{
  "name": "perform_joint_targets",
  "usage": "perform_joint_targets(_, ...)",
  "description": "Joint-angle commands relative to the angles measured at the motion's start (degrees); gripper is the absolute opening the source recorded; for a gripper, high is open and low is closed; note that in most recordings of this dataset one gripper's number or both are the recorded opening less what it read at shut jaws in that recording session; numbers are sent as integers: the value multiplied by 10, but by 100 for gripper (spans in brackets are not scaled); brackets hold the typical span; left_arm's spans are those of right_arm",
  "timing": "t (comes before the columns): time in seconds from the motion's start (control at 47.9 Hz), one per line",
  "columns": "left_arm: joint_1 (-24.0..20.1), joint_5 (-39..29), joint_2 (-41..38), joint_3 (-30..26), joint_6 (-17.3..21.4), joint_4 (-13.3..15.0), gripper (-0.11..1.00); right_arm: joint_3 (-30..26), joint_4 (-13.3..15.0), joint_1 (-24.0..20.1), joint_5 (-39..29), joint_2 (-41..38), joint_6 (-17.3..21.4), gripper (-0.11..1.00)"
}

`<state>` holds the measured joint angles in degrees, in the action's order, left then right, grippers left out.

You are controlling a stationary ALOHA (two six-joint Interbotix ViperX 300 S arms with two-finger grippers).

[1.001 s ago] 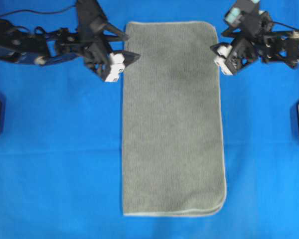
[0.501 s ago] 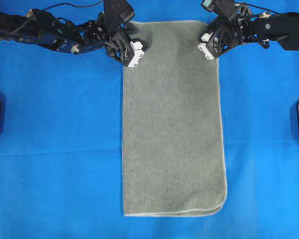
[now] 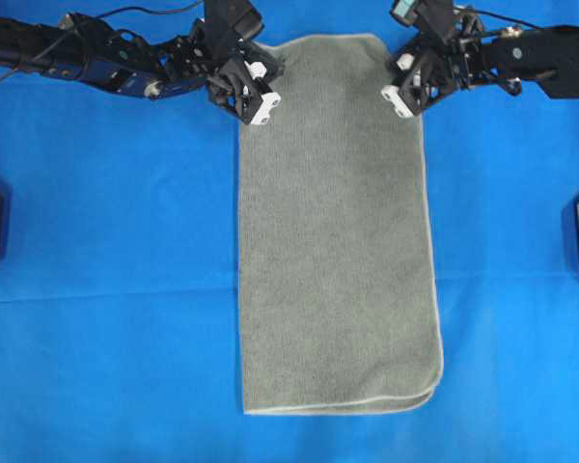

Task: Fold a large towel.
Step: 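Move both grippers to the far short edge and grasp its corners, then fold the far edge toward the near edge with both grippers and release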

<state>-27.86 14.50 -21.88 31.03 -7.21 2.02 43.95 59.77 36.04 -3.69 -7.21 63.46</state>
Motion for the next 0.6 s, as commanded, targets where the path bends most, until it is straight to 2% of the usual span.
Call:
perform_joint_targets(0.0, -12, -23, 35, -5, 10, -1, 2, 3, 0, 4, -23, 33, 0, 5)
perform_joint_targets(0.229, -43, -61, 121, -28, 69, -1, 2, -3, 3, 16, -105, 117, -4, 5)
perform_joint_targets(0.417, -67, -84, 140, -61, 109, -1, 2, -11, 6, 37, -110, 154, -4, 5)
perform_joint_targets(0.584, -54, -109, 144, -69, 120, -1, 2, -1, 3, 28, -110, 189, 0, 5)
